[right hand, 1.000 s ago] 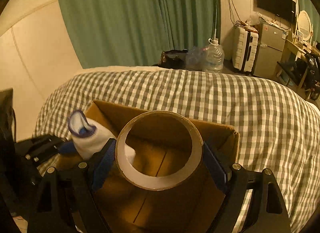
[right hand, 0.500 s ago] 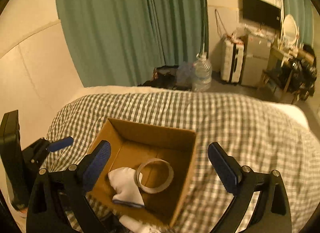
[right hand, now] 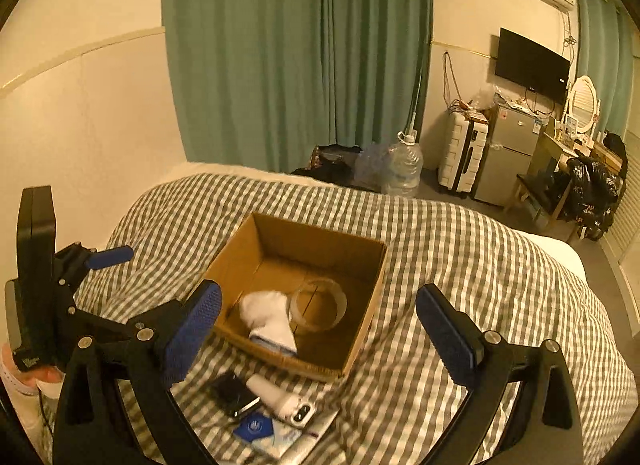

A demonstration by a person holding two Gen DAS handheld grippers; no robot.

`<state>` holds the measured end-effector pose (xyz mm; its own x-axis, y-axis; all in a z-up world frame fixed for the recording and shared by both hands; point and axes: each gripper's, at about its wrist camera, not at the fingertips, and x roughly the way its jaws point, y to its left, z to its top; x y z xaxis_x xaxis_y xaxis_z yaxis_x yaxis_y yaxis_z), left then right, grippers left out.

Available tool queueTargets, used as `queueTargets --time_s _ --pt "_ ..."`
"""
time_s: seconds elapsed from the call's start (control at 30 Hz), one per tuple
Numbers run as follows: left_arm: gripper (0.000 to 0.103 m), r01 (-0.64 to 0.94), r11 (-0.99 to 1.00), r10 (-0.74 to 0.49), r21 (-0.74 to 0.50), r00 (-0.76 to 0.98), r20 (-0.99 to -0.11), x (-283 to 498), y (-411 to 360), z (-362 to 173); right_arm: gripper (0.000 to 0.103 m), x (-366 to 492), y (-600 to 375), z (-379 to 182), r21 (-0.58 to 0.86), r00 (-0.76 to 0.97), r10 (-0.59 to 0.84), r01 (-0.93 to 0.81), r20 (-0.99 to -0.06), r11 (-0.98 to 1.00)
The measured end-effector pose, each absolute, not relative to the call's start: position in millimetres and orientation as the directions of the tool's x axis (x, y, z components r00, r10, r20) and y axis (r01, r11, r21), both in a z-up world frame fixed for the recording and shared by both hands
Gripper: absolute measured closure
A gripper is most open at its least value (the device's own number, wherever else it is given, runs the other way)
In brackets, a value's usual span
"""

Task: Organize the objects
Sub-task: 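Grasp the black eye mask with the left tool, then grasp the white hair dryer with the right tool while the left tool holds the mask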

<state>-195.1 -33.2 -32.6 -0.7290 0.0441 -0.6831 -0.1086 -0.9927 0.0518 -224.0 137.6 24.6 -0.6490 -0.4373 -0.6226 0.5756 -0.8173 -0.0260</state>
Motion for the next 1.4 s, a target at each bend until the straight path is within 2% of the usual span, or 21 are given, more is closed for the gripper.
queueTargets --time_s 0.23,0.33,0.47,0.57,0.67,1.27,1.37,1.4 --pt "0.003 -0.060 -0.998 0.023 0.028 -0.704 -0.710 -173 -29 -65 0.005 -200 141 -12 -0.064 -0.629 -0.408 0.590 -0.662 -0.805" --pt "0.003 -0.044 -0.999 0.009 0.030 -0.688 -0.726 -172 -22 -86 0.005 -200 144 -46 -0.047 -0.590 -0.384 0.584 -0.710 -0.811" --pt "0.003 -0.066 -0.997 0.010 0.043 -0.646 -0.763 -175 -11 -114 0.005 -201 148 -90 -0.024 -0.533 -0.335 0.557 -0.777 -0.830" --pt "0.003 -0.084 -0.995 0.007 0.058 -0.626 -0.780 -176 -5 -130 0.005 -200 148 -126 -0.096 -0.525 -0.235 0.528 -0.818 -0.844" --pt "0.003 -0.092 -0.993 0.003 0.068 -0.611 -0.792 -173 -1 -144 0.007 -203 149 -146 -0.122 -0.512 -0.193 0.519 -0.837 -0.846" --pt "0.003 -0.167 -0.984 0.132 -0.058 -0.474 -0.870 -198 19 -202 0.015 -201 151 -163 -0.106 -0.500 -0.186 0.500 -0.846 -0.860" --pt "0.024 -0.187 -0.977 0.174 -0.100 -0.440 -0.881 -201 19 -208 0.018 -201 150 -163 -0.103 -0.500 -0.192 0.504 -0.845 -0.858" --pt "0.024 -0.190 -0.977 0.170 -0.093 -0.443 -0.880 -199 20 -209 0.018 -200 150 -163 -0.104 -0.500 -0.192 0.504 -0.844 -0.857"
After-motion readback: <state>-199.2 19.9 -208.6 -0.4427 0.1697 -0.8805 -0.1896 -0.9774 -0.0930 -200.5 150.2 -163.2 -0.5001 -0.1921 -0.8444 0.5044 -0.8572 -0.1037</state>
